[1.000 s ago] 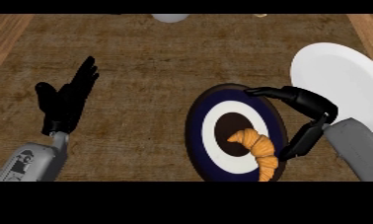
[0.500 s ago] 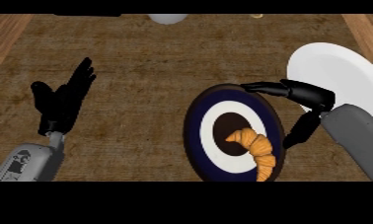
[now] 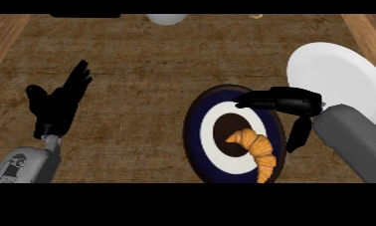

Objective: Pick the croissant from the plate and place it in the plate

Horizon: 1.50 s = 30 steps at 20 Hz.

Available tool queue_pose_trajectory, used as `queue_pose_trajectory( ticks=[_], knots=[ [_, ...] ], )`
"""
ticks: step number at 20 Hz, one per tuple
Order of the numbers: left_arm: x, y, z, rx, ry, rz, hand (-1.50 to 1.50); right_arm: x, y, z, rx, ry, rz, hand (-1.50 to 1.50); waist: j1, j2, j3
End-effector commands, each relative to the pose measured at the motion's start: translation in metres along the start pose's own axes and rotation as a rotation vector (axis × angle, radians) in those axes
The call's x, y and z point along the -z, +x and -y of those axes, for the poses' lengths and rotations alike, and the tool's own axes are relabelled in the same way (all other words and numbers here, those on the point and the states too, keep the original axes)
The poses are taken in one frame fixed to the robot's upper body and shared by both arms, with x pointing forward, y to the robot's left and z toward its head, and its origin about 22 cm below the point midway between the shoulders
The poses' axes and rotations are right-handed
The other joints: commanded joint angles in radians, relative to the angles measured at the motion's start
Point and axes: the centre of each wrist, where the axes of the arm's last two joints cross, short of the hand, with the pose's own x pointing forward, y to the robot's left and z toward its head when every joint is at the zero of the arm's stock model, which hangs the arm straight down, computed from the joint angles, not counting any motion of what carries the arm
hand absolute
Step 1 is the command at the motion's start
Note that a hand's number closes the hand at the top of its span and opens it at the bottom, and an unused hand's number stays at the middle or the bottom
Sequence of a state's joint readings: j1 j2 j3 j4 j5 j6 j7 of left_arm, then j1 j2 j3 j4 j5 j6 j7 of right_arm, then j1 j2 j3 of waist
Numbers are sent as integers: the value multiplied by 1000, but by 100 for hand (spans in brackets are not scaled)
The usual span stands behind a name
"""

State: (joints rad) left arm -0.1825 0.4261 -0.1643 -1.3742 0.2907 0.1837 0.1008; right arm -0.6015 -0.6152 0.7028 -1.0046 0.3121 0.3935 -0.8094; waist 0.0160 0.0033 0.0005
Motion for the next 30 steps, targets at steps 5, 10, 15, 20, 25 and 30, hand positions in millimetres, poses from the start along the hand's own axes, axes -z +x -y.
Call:
queue_pose_trajectory(
  ticks=[5,10,15,20,25,30],
  knots=[
    [11,11,1,7,8,-5,0,14,-1,4,-59,166,19,-150,-11,-2,0],
    [-3,0,-2,5,13,-10,0,28,10,-11,-83,256,-11,-150,-11,-5,-1],
    [4,-7,17,3,16,-5,0,58,24,-28,-109,226,-24,-150,-16,-4,-1],
    [-14,9,9,2,15,-10,0,51,-1,-27,-113,229,-58,-150,-4,-3,0],
    [3,13,1,-14,12,-7,0,48,7,-32,-170,260,-63,-150,-12,-3,0],
    [2,5,3,-2,21,3,0,58,28,-58,-202,358,-7,150,-20,-6,-1]
  ],
)
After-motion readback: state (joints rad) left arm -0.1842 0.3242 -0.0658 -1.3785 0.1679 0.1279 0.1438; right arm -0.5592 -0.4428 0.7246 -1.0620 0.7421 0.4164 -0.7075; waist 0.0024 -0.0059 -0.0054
